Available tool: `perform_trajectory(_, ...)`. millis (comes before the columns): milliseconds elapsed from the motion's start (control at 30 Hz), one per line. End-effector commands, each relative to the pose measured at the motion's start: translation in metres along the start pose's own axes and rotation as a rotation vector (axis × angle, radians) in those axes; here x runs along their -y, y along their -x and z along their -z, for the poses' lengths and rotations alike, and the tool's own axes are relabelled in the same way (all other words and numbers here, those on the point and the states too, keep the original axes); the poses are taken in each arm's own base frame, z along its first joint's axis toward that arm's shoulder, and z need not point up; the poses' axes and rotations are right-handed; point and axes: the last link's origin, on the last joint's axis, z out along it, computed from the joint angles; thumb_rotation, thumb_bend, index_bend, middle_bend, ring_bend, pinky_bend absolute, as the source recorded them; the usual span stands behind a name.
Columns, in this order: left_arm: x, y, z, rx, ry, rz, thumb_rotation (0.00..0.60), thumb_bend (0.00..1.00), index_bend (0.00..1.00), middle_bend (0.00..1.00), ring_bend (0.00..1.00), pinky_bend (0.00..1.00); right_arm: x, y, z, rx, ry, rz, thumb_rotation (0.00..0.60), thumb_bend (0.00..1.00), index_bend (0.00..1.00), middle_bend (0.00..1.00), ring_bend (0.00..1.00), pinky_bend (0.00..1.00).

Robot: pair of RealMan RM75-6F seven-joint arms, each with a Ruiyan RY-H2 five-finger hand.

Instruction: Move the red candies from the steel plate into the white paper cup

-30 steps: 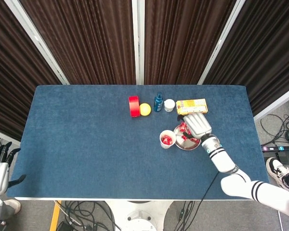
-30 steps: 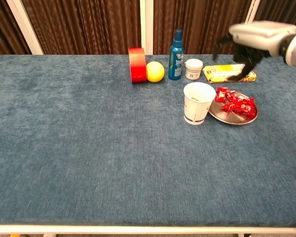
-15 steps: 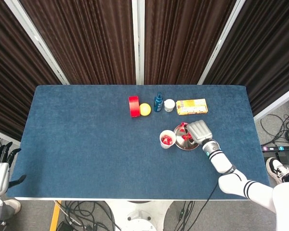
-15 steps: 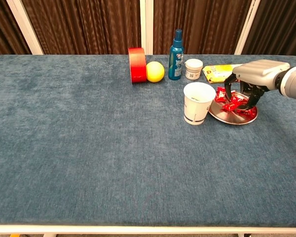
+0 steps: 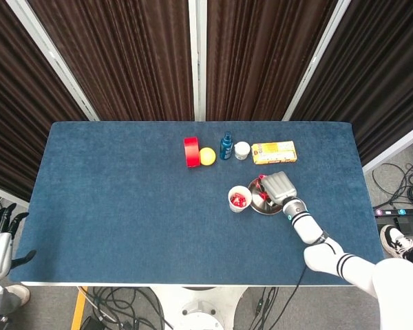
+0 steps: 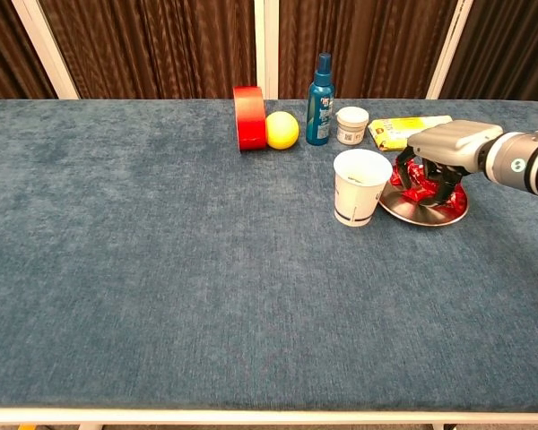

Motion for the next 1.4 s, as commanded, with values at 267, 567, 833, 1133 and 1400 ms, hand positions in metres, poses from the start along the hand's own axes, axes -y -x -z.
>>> perform_trajectory(267,0.0,-0.001,-0.001,-0.003,0.005,-0.001,0.6,0.0,0.26,0.15,0.09,0.13,-0.001,-0.031,0.012,-0.126,-0.018,-0.051,0.6,0.33,0.61,0.98,0.95,1.0)
perform_trajectory(567,-0.003,-0.002,-0.003,-0.005,0.016,-0.003,0.6,0.0,0.26,0.15,0.09,0.13,0.028,-0.081,0.053,-0.307,-0.176,-0.107,0.6,0.33,0.62,0.98,0.95,1.0)
perform_trajectory(833,-0.002,-0.002,-0.003,-0.004,0.012,-0.003,0.6,0.0,0.26,0.15,0.09,0.13,0.051,-0.069,0.052,-0.235,-0.234,-0.093,0.6,0.33,0.54,0.98,0.94,1.0)
perform_trajectory(1133,-0.001,-0.001,-0.002,0.0,0.006,-0.004,0.6,0.0,0.26,0.15,0.09,0.13,0.054,-0.066,0.046,-0.216,-0.229,-0.102,0.6,0.21,0.29,0.98,0.94,1.0)
perform_trajectory(1400,-0.001,-0.001,-0.002,-0.003,0.008,-0.002,0.6,0.0,0.26,0.15,0.09,0.13,0.01,-0.077,0.043,-0.251,-0.088,-0.125,0.6,0.18,0.3,0.98,0.94,1.0)
